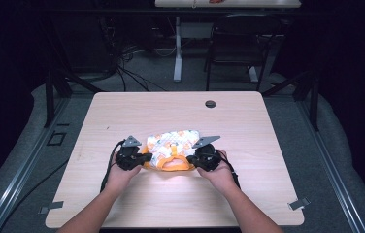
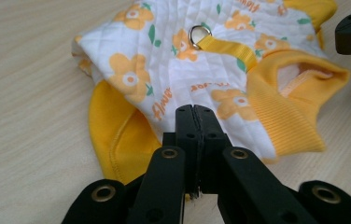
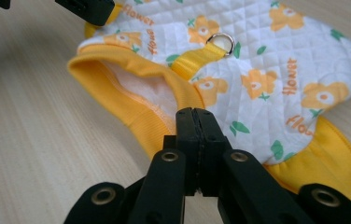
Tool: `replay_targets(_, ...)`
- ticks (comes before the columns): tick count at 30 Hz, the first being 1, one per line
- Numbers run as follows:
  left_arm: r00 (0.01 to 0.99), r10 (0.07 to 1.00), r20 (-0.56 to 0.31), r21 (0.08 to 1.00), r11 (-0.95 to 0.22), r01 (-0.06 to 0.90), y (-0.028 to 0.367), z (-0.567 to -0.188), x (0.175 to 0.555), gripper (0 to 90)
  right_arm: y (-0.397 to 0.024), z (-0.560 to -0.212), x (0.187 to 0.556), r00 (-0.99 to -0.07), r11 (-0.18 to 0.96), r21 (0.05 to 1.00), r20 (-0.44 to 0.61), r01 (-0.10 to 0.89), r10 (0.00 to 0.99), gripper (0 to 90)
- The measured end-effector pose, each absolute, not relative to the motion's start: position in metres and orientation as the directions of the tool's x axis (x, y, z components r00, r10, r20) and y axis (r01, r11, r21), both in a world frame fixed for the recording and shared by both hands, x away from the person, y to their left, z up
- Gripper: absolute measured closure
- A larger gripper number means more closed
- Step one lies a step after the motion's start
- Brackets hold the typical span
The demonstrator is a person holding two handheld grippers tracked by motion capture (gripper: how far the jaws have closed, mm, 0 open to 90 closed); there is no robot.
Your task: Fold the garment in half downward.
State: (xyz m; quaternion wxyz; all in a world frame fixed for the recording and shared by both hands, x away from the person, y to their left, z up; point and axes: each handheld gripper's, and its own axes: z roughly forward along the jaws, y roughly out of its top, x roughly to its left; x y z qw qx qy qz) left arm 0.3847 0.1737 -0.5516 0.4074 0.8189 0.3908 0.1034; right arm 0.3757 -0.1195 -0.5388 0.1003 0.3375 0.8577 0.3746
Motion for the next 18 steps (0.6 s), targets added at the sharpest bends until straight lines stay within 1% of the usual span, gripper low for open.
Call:
replay_targets(1, 0.675, 0.722, -0.151, 0.758, -0.354, 0.548, 0.177, -0.545, 0.380, 89.8, -0.121, -0.531, 0.372, -0.759, 0.492, 0.721, 0.071, 0.487, 0.647, 89.6)
replay_targets(9, 0.688, 0.710, -0.150, 0.785, -0.338, 0.519, 0.189, -0.527, 0.358, 89.4, -0.132, -0.513, 0.349, -0.759, 0.492, 0.742, 0.033, 0.454, 0.650, 88.8)
replay_targets(11, 0.698, 0.702, -0.140, 0.789, -0.347, 0.507, 0.193, -0.526, 0.352, 89.2, -0.135, -0.511, 0.342, -0.758, 0.499, 0.745, 0.013, 0.442, 0.653, 88.5)
replay_targets(18, 0.704, 0.701, -0.116, 0.785, -0.369, 0.497, 0.208, -0.532, 0.331, 88.5, -0.151, -0.518, 0.323, -0.743, 0.472, 0.751, 0.037, 0.461, 0.668, 87.4)
